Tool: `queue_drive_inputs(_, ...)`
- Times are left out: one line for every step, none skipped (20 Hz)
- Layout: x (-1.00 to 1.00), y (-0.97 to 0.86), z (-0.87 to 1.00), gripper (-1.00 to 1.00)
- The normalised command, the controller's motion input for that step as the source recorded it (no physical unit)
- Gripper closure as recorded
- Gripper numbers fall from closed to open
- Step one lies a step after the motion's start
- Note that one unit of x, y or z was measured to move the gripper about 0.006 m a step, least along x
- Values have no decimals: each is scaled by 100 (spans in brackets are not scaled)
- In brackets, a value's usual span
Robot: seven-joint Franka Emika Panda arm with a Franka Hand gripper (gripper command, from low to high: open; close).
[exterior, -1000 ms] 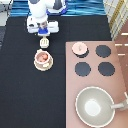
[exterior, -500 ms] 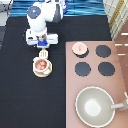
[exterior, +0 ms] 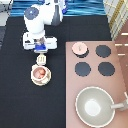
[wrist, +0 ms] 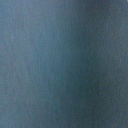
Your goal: Take the lid off the pot, put the pot on the plate, and use the tool to push the pot to the front of the table.
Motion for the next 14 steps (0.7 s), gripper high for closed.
queue_drive_inputs(75,27,58,100)
queue_drive_inputs(36,40,63,100)
queue_drive_inputs(0,49,65,100)
queue_drive_inputs(-29,45,66,100)
queue_drive_inputs(-50,31,71,100)
queue_drive_inputs(-60,24,70,100)
queue_drive_inputs(-66,21,70,100)
queue_drive_inputs(-76,21,68,100)
queue_drive_inputs(-87,22,64,100)
queue_drive_inputs(-100,23,49,100)
queue_drive_inputs(-100,23,20,100)
queue_drive_inputs(-100,23,0,100)
queue_drive_inputs(-100,11,-18,100)
queue_drive_inputs(-100,0,-31,100)
